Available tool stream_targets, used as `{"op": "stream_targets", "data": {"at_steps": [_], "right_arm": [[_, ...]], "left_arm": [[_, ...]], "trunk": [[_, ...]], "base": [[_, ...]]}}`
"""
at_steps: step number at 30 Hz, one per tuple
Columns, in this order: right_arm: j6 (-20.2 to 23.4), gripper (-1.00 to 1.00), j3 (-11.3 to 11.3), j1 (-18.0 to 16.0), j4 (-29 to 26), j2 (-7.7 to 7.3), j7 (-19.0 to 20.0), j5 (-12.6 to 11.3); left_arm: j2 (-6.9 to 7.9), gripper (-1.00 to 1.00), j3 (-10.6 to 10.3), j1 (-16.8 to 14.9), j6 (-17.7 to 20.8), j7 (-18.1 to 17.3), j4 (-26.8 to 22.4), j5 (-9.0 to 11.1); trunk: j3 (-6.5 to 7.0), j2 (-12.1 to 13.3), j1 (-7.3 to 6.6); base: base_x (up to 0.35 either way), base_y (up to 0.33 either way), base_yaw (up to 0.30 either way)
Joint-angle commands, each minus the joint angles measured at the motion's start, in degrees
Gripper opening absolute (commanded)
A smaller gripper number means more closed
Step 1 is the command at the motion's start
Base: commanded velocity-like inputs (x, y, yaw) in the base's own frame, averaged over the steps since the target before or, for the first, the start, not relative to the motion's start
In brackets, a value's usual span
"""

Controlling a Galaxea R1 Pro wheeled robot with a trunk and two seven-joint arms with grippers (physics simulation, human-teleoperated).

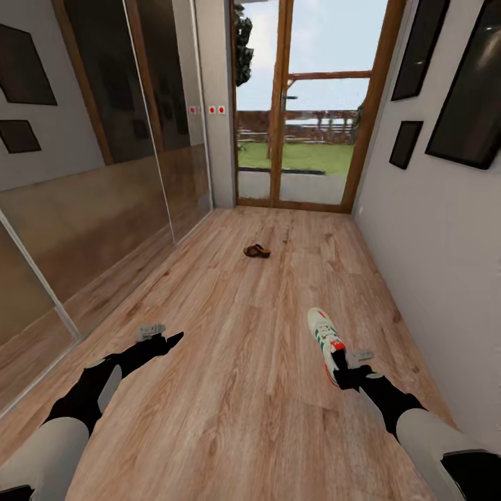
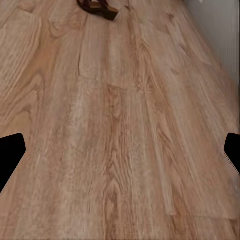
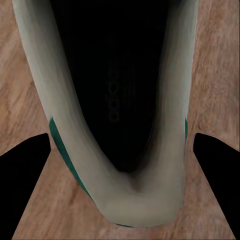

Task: Pick up the two gym shoes and the two sandals from the corridor floor and place them onto the hallstand (shoe rack) in the corridor, making sure they are on the rack and not on the floor. Arrange them so the two gym shoes are next to each other and the two sandals are next to each other.

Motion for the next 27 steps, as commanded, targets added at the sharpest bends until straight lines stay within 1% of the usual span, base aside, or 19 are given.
{"op": "stream_targets", "data": {"at_steps": [1, 19, 22, 27], "right_arm": [[0.34, -1.0, 0.33, -0.03, 0.15, -0.01, 0.07, 0.13], [0.31, -1.0, 0.33, -0.03, 0.63, 0.48, 0.07, 0.13], [0.31, -1.0, 0.33, -0.03, 0.64, 0.49, 0.07, 0.13], [0.3, -1.0, 0.33, -0.03, 0.65, 0.49, 0.07, 0.13]], "left_arm": [[0.0, 1.0, 0.11, -0.01, 0.6, -0.26, -0.03, 0.53], [-0.09, 1.0, 0.08, -0.01, 0.65, -0.26, 0.0, 0.53], [-0.09, 1.0, 0.05, -0.01, 0.67, -0.26, 0.0, 0.52], [-0.09, 1.0, 0.01, -0.01, 0.68, -0.26, 0.0, 0.53]], "trunk": [[-0.05, -0.02, 0.02], [-0.05, -0.02, 0.02], [-0.05, -0.02, 0.02], [-0.05, -0.02, 0.02]], "base": [[0.35, 0.0, -0.3], [0.35, 0.0, -0.299], [0.35, 0.0, -0.172], [0.35, 0.0, -0.054]]}}
